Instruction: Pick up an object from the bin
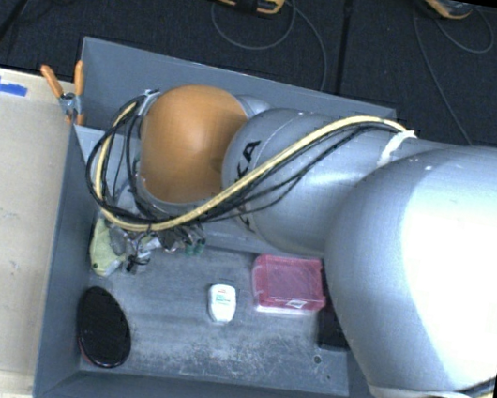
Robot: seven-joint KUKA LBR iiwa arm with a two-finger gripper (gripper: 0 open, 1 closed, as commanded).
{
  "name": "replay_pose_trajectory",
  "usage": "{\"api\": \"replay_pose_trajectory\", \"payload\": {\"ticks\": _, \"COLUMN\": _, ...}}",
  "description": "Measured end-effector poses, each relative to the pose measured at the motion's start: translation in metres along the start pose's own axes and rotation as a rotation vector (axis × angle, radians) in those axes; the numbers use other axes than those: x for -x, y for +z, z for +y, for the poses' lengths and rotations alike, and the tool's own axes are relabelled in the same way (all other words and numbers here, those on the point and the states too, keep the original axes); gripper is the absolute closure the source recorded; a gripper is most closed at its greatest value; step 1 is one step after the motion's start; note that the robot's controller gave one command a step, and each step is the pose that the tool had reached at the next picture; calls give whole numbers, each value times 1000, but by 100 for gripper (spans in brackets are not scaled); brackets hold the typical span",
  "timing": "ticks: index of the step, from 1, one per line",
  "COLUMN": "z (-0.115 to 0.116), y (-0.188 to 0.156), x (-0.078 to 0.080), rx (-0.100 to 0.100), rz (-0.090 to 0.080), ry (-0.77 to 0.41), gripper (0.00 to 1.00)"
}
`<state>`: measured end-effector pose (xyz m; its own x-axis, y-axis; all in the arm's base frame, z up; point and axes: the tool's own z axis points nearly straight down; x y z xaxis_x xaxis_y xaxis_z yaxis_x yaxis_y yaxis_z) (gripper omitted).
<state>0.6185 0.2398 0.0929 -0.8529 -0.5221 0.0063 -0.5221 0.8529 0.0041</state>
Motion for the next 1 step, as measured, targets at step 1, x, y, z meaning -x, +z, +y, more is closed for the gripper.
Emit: {"api": "replay_pose_trajectory", "payload": {"ticks": 1, "z": 0, "y": -16, "x": 2, "rx": -2, "rz": -8, "ry": 0, "gripper": 100}}
